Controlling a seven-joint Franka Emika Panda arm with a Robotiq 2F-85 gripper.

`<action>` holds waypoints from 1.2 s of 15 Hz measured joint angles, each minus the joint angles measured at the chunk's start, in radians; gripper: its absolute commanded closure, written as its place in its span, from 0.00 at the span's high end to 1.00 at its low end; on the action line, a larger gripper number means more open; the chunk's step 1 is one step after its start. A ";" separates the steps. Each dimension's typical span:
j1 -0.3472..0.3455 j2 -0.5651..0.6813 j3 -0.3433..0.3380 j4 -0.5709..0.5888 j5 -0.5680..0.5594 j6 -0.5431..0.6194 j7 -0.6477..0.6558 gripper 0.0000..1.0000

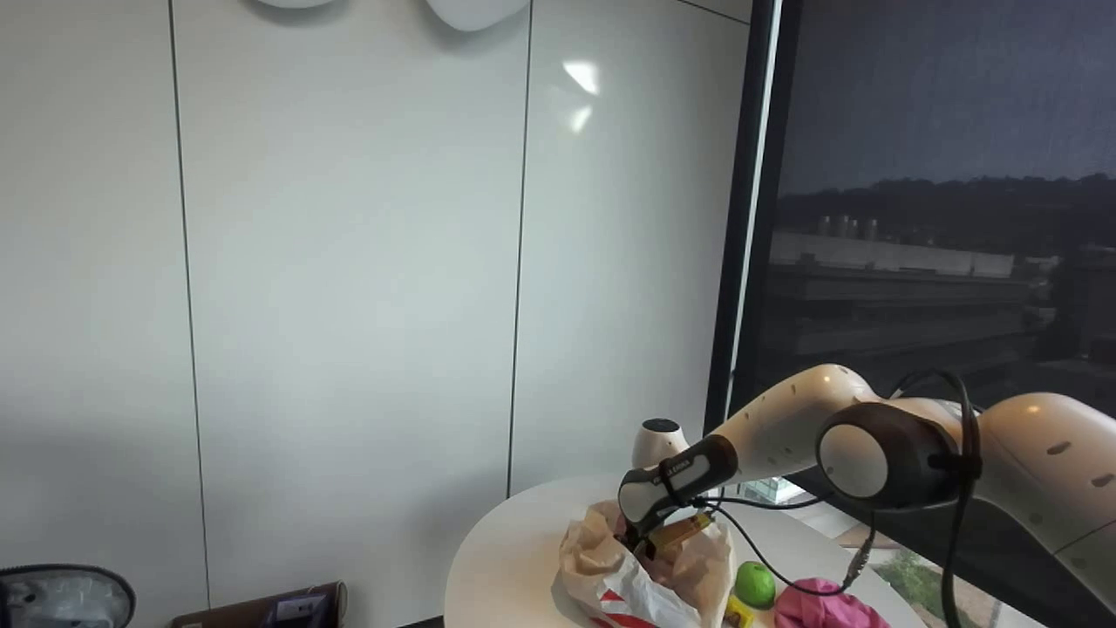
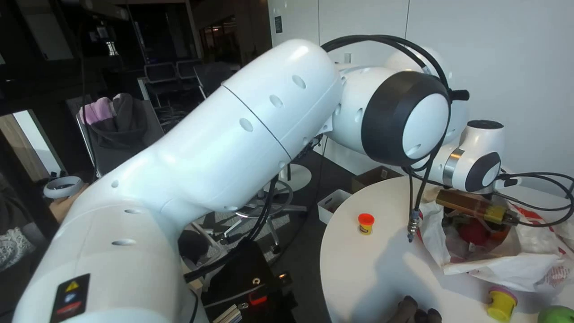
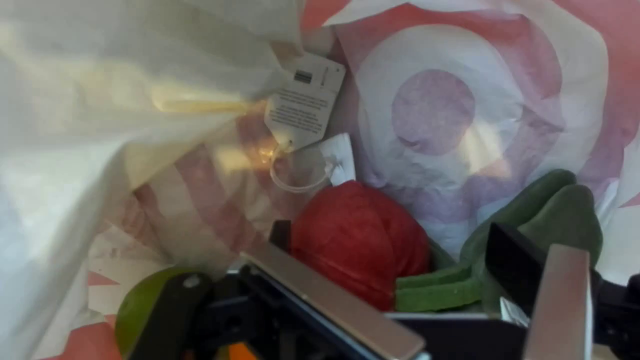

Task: Remove some items from the plastic bag and put it on the table

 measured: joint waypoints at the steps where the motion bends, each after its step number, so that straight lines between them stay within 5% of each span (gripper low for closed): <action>1: -0.001 0.020 0.006 0.019 0.000 0.015 -0.017 1.00; 2: -0.001 0.039 0.008 0.036 -0.001 0.035 -0.039 1.00; 3: -0.002 0.057 0.008 0.051 -0.002 0.050 -0.063 0.75; 4: -0.006 0.073 0.008 0.064 -0.004 0.062 -0.092 0.74; 12: -0.054 0.118 0.024 0.091 -0.005 0.117 -0.271 0.12; 18: -0.053 0.100 0.015 0.097 -0.014 0.100 -0.279 0.08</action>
